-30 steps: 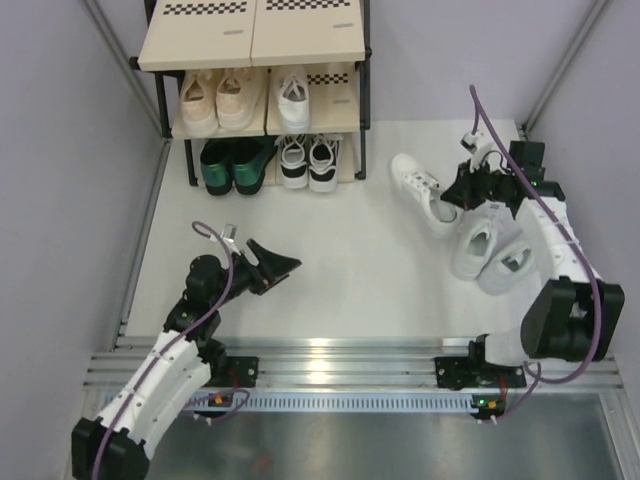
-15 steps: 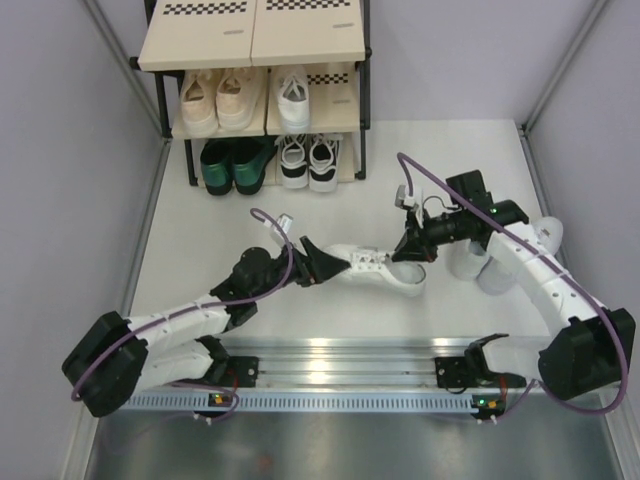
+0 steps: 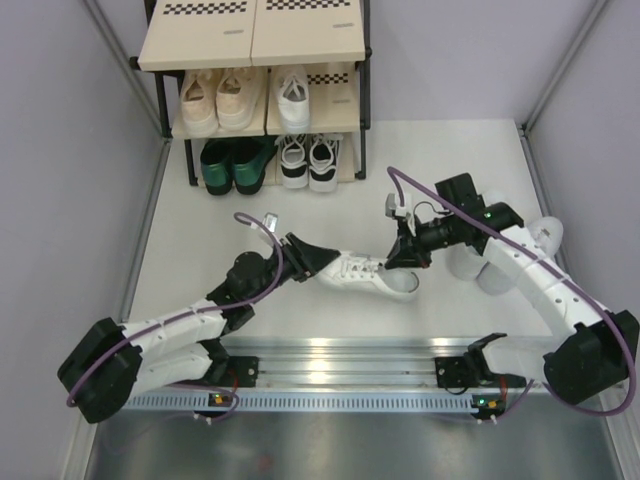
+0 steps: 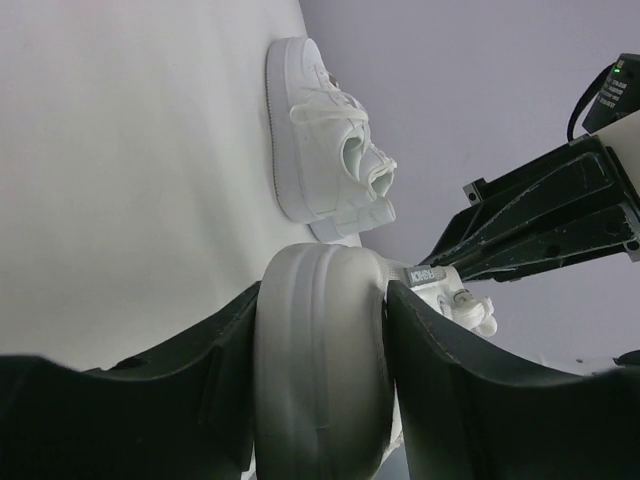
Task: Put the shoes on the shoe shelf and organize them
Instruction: Pick up the shoe at the center of the board.
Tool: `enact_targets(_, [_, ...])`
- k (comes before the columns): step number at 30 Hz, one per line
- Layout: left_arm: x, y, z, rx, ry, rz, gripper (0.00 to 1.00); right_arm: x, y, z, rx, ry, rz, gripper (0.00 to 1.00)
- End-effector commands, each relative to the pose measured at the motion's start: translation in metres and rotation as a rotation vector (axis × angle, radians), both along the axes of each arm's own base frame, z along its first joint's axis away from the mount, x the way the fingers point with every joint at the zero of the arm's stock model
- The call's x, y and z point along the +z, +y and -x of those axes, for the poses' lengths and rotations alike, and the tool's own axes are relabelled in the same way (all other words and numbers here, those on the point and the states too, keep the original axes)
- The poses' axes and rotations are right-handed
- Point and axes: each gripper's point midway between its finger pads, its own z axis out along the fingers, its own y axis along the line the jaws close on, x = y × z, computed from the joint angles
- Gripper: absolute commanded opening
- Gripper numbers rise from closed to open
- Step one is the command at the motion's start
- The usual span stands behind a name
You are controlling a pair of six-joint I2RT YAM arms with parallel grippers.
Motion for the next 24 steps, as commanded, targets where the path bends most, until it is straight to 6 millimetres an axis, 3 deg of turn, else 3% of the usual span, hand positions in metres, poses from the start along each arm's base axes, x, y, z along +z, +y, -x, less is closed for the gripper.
enact_targets(1, [0.02, 0.0, 0.006, -0.015, -0.016, 0.097, 0.53, 0.027, 0.015, -0.01, 0.023, -0.108, -0.086, 0.0])
enact_targets(4, [0.015, 0.003, 0.01, -0.017, -0.014, 0.093, 0.34, 0.026, 0.015, -0.014, 0.017, -0.115, -0.079, 0.01])
enact_targets(5, [0.014, 0.005, 0.01, -0.011, -0.01, 0.092, 0.15, 0.027, 0.016, -0.014, 0.023, -0.122, -0.082, 0.01])
enact_targets(6, [0.012, 0.008, 0.009, -0.003, -0.006, 0.087, 0.06, 0.025, 0.015, -0.013, 0.026, -0.114, -0.077, 0.02])
enact_targets(8, [0.012, 0.012, 0.011, 0.0, -0.019, 0.08, 0.0, 0.023, 0.014, -0.012, 0.043, -0.131, -0.073, 0.06])
enact_targets(10, [0.009, 0.019, 0.012, 0.006, -0.037, 0.051, 0.0, 0.02, 0.013, -0.01, 0.053, -0.128, -0.061, 0.12])
enact_targets(13, [0.004, 0.028, 0.013, -0.017, -0.07, 0.001, 0.0, 0.021, 0.01, -0.007, 0.094, -0.166, -0.046, 0.39])
enact_targets(19, [-0.002, 0.056, 0.008, -0.058, -0.08, -0.004, 0.0, 0.034, 0.005, -0.001, 0.117, -0.255, -0.059, 0.77])
enact_targets(21, [-0.002, 0.065, 0.0, -0.046, -0.072, -0.007, 0.0, 0.038, 0.005, 0.005, 0.14, -0.294, -0.08, 0.84])
enact_targets(22, [0.0, 0.063, 0.004, -0.089, -0.073, -0.006, 0.0, 0.033, 0.005, 0.014, 0.171, -0.286, -0.094, 0.93])
enact_targets(24, [-0.002, 0.064, 0.0, -0.109, -0.047, -0.006, 0.0, 0.024, 0.0, 0.03, 0.26, -0.348, -0.098, 0.99])
